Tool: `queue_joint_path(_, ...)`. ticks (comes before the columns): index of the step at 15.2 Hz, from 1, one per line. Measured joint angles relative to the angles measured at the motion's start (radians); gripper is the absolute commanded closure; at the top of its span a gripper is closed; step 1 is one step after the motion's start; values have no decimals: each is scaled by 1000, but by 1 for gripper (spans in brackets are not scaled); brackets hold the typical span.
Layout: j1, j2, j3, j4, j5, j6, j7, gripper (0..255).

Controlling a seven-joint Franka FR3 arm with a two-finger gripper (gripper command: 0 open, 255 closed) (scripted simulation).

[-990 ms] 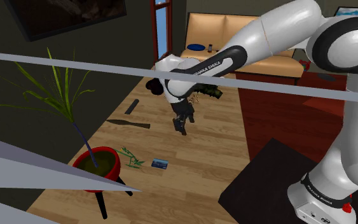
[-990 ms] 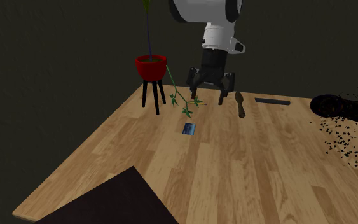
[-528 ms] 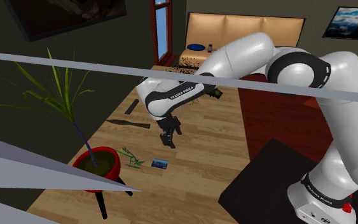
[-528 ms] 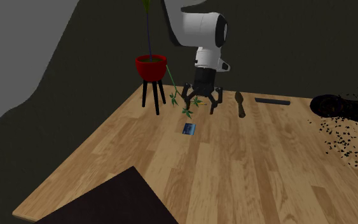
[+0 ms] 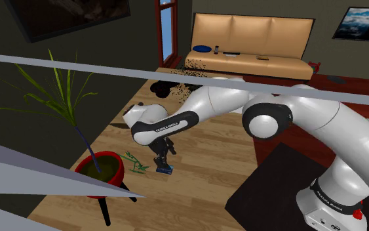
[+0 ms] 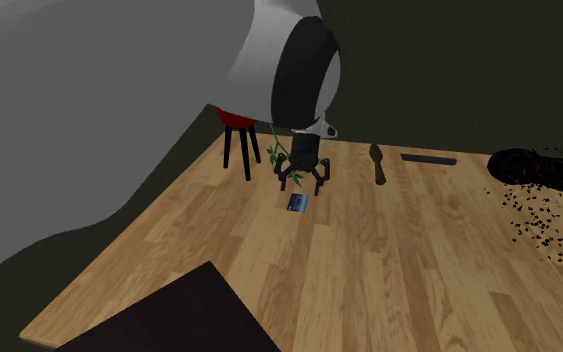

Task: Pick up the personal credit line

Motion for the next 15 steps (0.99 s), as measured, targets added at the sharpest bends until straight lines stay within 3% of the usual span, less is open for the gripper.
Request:
queue_joint_path(2, 26, 86, -4, 123, -5, -51, -16, 0)
queue_joint_path(8, 54, 229, -15, 301, -7, -86, -32, 0)
queue_joint_path(9, 52, 226, -14, 285, -8, -74, -30, 0)
queue_joint_path(10, 52, 232, -15, 291, -8, -74, -31, 255)
queue_joint_path(15, 57, 244, -14, 317, -6, -84, -33, 255)
